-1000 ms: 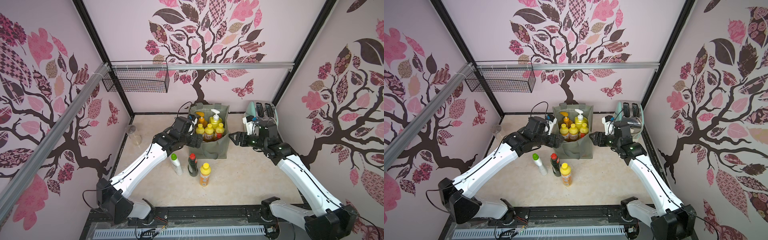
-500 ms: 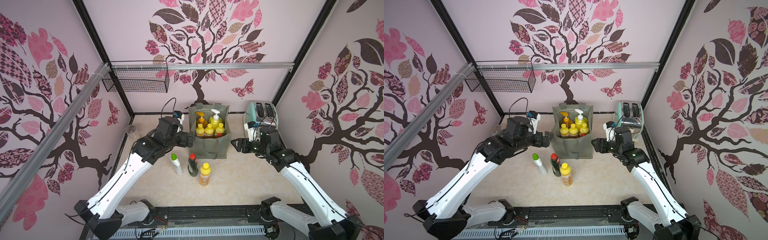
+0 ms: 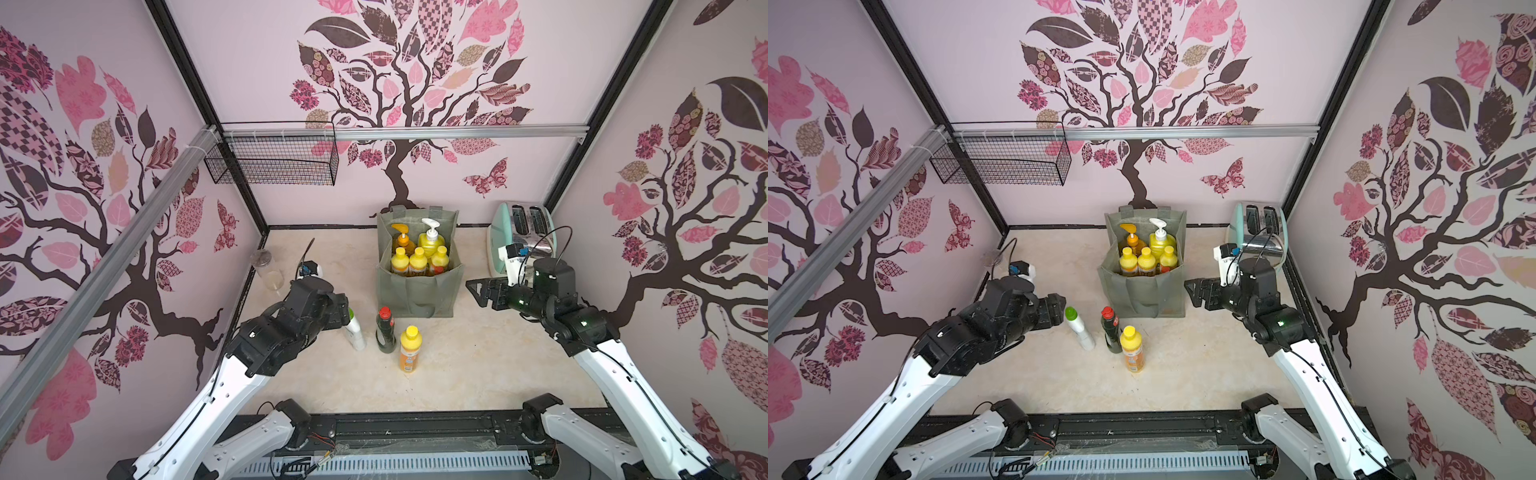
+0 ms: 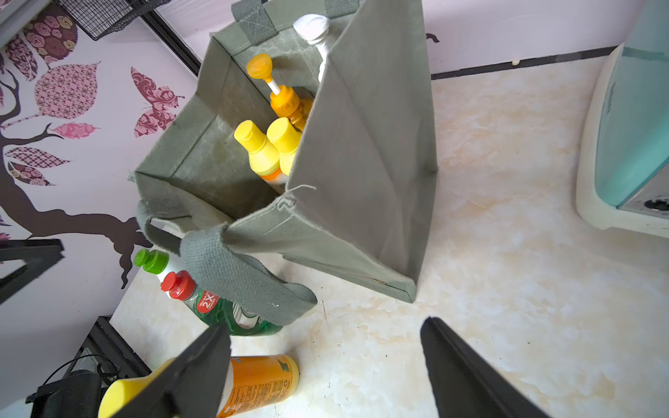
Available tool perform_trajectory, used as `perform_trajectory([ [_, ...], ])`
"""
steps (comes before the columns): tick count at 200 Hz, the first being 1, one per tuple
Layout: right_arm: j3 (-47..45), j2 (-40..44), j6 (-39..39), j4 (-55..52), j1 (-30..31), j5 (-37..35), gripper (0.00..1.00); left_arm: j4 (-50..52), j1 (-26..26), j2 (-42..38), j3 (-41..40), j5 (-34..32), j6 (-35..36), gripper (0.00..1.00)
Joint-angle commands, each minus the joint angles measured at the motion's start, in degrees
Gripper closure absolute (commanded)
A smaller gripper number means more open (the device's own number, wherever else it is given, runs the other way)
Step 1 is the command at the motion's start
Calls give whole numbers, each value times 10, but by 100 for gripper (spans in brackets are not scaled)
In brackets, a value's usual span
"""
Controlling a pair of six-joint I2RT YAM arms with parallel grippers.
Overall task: Pack dish soap into the shopping bag
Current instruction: Pick up the bottle of dish soap at the center of the board.
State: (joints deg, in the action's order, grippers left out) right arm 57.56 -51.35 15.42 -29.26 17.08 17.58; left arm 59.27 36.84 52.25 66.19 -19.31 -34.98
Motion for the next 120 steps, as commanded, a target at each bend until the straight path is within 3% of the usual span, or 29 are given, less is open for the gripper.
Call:
perform_trajectory([
  [1,-3,17,1,-16,1,0,12,-31,0,5,-35,-4,-49,23],
  [60,-4,33,-3,-29,2,-4,12,-109,0,50,-84,-32,-86,35],
  [120,-4,32,-5,-30,1,-4,12,-153,6,84,-109,-43,-93,35],
])
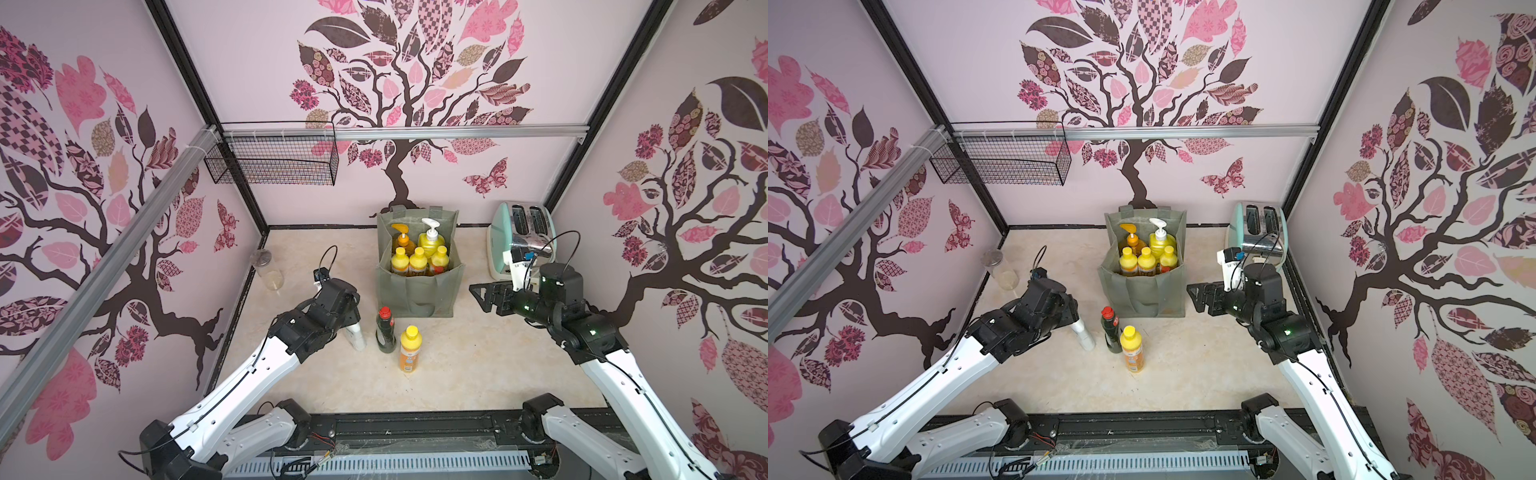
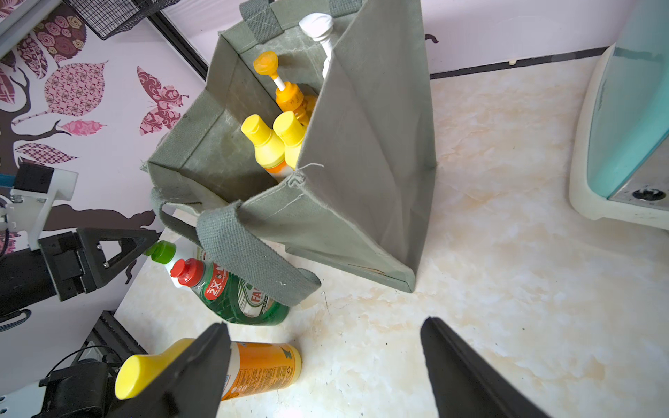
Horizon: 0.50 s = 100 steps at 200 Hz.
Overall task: Pack dish soap into the shopping bag
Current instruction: Pick up the bottle of dish soap at the center of the board.
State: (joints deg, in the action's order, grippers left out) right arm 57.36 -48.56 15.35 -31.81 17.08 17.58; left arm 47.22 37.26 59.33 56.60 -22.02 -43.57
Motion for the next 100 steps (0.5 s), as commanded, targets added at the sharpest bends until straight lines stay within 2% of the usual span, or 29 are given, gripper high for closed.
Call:
perform_trajectory([
  [1,-2,4,-5,-4,1,-4,12,-34,2,13,-14,-15,-7,35],
  [37,0,2,-5,-4,2,-4,12,-45,18,34,-21,-20,-14,35],
  [55,0,3,-5,-6,1,-4,12,-44,32,44,-22,-38,-16,39],
  [100,2,3,-5,-10,1,-3,12,-57,37,61,-39,-58,-25,59],
])
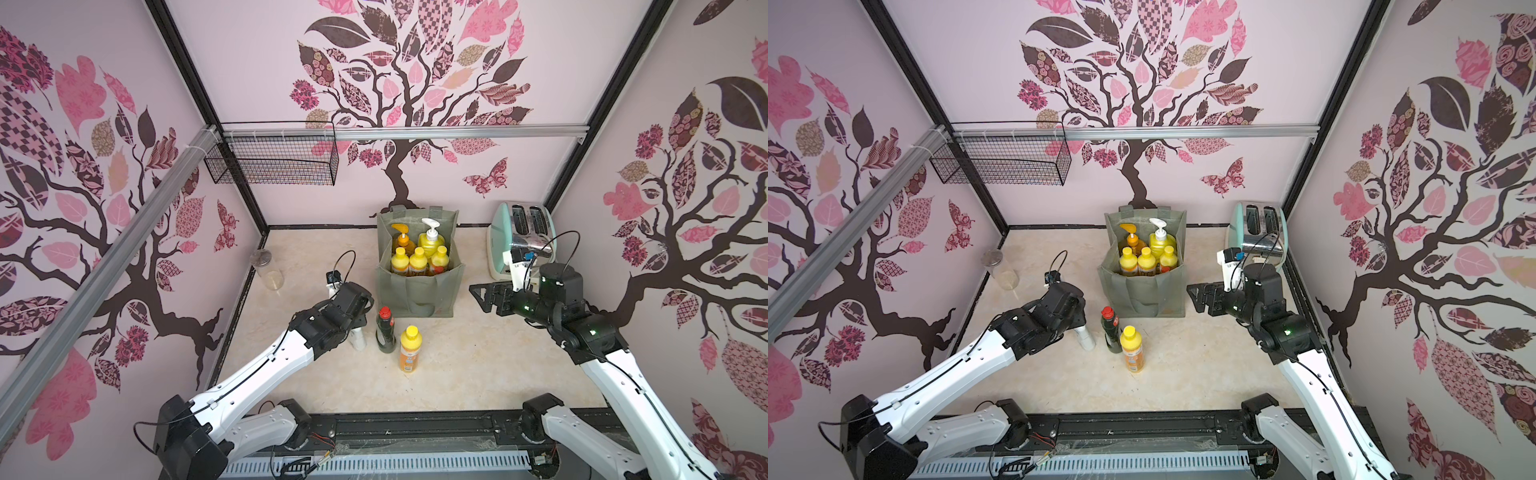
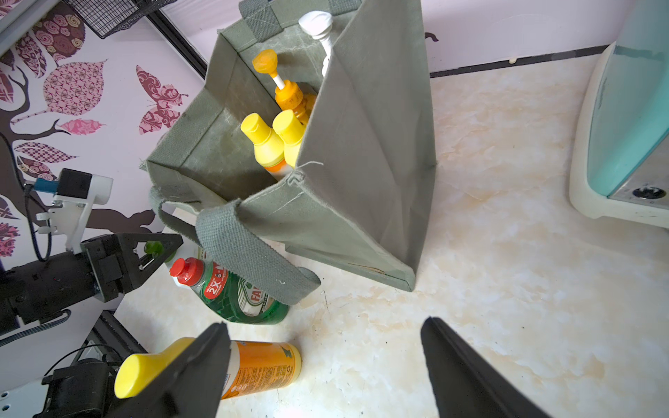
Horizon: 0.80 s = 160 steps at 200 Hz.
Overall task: Pack dish soap into the shopping bag
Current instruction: Pick up the bottle of dish soap at the center of the board.
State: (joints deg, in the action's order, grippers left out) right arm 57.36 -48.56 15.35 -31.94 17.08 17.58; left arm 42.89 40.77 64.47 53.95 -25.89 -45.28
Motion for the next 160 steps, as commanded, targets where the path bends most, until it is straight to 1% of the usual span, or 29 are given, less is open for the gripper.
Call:
perform_trajectory([
  [1,2,3,-6,-8,1,-3,12,-14,2,11,-12,-19,-8,60],
  [54,6,4,-9,-16,2,-4,12,-11,5,26,-11,-20,6,81],
  [68,7,5,-9,-16,1,-4,12,-5,10,24,-5,-17,19,90],
  [82,8,4,-10,-17,1,-4,12,3,20,19,7,-19,52,100],
  [112,13,4,-10,-21,1,-2,12,18,26,-1,36,-5,139,100],
  [126,17,4,-12,-23,1,0,12,22,26,-22,48,26,187,100],
  [137,19,4,-13,-25,1,0,12,27,26,-41,60,46,212,100],
  [151,21,3,-13,-26,1,4,12,23,25,-65,69,91,251,100],
  [160,22,2,-13,-25,2,8,12,26,26,-77,74,100,270,100],
])
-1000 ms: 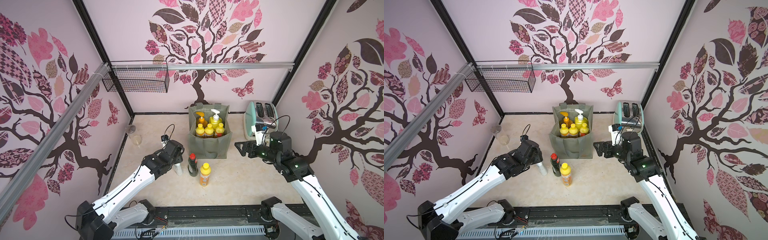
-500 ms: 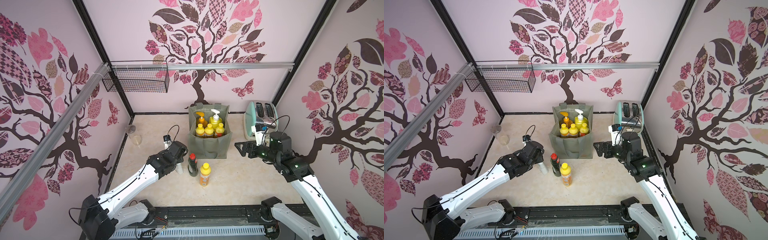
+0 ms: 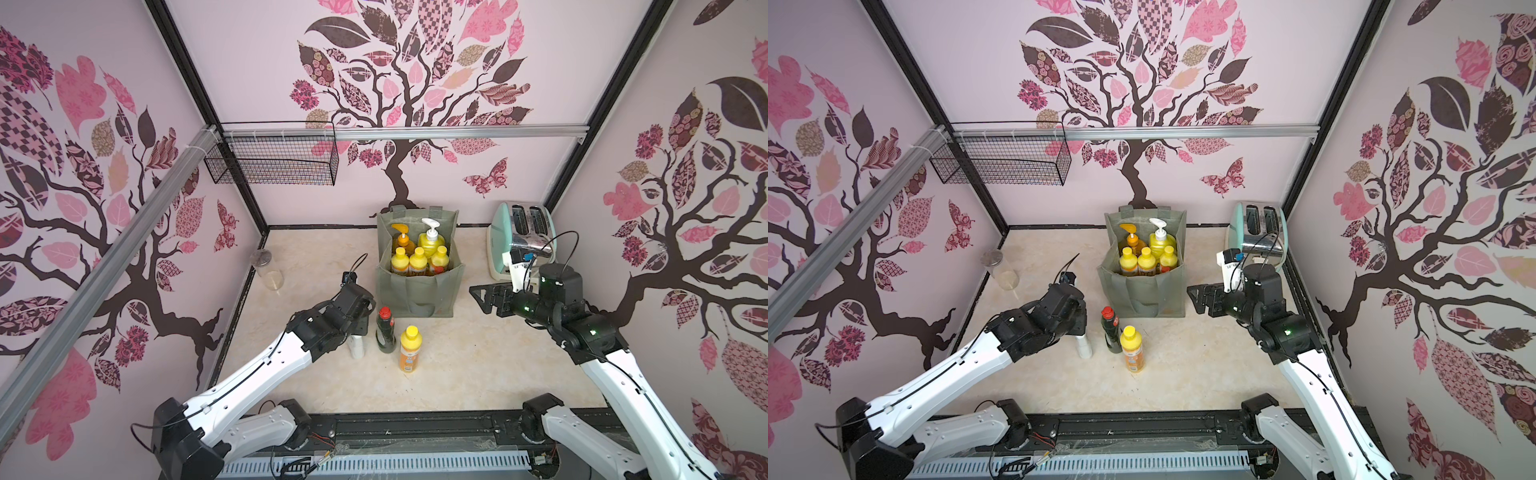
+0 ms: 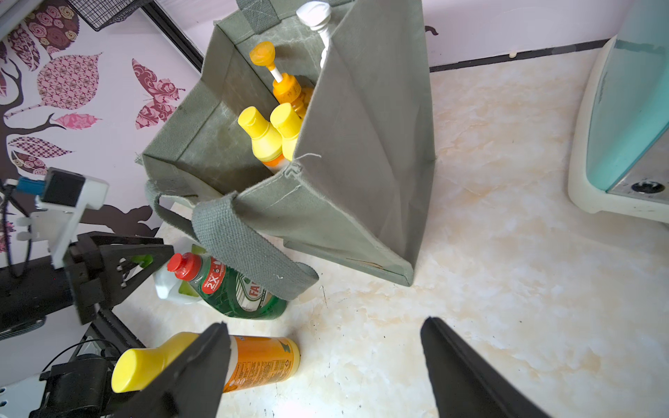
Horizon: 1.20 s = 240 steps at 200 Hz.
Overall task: Pack dish soap into the shopping bag
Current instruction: Pick up the bottle of dish soap at the center of the board, then place the bottle of dish soap at the center of the board.
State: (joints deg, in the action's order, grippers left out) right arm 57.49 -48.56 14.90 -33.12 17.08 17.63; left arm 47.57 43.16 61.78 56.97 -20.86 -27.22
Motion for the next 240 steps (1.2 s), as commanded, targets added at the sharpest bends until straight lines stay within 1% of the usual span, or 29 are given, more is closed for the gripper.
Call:
perform_trajectory([
  [1,21,1,-9,-13,2,8,12,-20,1,-51,44,51,91,100],
  [13,21,-1,-7,-11,2,14,12,-25,2,-63,42,67,123,100],
  [27,21,-2,-5,-9,2,18,12,-35,1,-71,27,63,146,100],
  [42,19,-4,-4,-5,1,21,12,-65,1,-74,-3,33,149,100],
  [53,19,-6,-2,-4,1,24,13,-82,-5,-68,-12,35,152,100],
  [65,19,-8,0,-2,1,28,13,-81,-10,-53,-2,37,144,100],
  [91,17,-7,5,1,1,32,13,-110,-11,-23,0,35,150,100],
  [116,15,3,-1,-8,1,26,13,-107,-11,6,-6,11,124,100],
  [143,12,8,-8,-18,1,22,13,-159,-11,-9,-56,10,110,100],
  [165,11,11,-12,-22,1,20,12,-166,-11,-25,-78,10,100,100],
  [206,12,9,-10,-17,2,22,12,-157,-10,-33,-83,14,85,57],
  [228,13,8,-9,-16,2,23,12,-148,-10,-38,-78,16,73,38],
  [240,12,8,-9,-17,1,22,12,-143,-10,-40,-75,15,62,29],
])
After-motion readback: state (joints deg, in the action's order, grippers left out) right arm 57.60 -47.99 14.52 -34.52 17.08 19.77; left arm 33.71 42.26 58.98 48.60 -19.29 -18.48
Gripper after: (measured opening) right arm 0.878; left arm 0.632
